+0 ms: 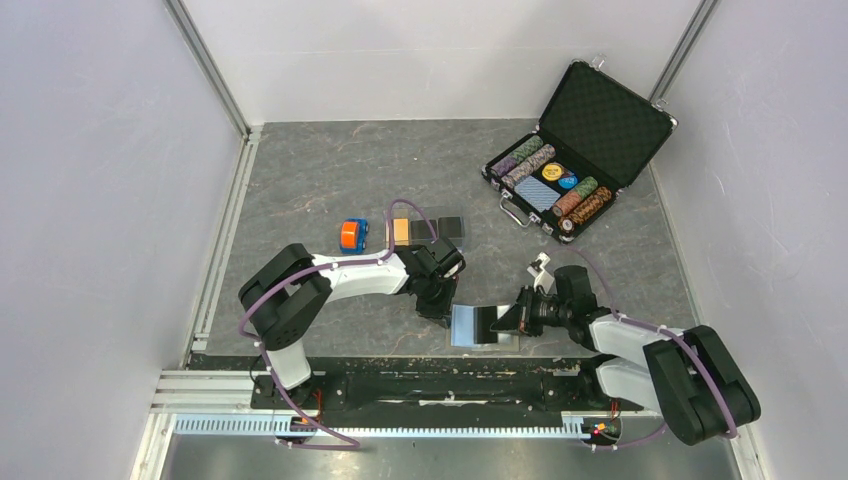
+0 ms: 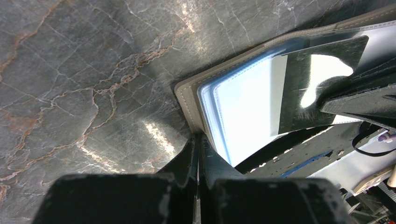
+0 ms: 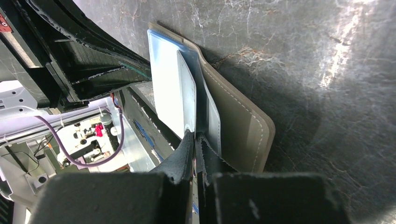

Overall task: Put the credit cards into the card holder
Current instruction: Insert the credit card into the card holder.

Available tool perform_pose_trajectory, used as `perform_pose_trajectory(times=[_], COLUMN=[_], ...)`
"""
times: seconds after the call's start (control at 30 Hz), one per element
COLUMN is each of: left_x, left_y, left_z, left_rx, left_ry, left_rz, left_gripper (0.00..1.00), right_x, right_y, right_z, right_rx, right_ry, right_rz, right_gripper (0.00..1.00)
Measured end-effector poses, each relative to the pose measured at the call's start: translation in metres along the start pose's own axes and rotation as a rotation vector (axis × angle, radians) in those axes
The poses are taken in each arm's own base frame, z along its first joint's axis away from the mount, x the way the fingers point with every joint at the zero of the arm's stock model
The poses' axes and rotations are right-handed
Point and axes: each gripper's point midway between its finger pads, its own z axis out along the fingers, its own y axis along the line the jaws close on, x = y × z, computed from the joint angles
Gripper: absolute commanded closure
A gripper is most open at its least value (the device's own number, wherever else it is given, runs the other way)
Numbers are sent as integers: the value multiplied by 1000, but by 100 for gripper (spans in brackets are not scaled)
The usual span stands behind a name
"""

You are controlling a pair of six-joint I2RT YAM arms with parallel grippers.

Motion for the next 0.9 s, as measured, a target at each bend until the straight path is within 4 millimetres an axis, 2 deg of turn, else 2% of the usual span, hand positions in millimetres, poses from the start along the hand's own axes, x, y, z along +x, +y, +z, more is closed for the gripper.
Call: perform_pose_trajectory(times=[0.43, 0.9], left_x=[0, -1], left_y=[0, 1], left_z=[0, -1], left_rx=[-1, -14], left_ry=[-1, -12], left_rz=[0, -7], left_gripper=[98, 98], right_x=[6, 8], right_y=[3, 23], right_z=[7, 29], right_rx=[-13, -47], right_ry=[34, 93], right_rz=[22, 10], right_gripper=[100, 100])
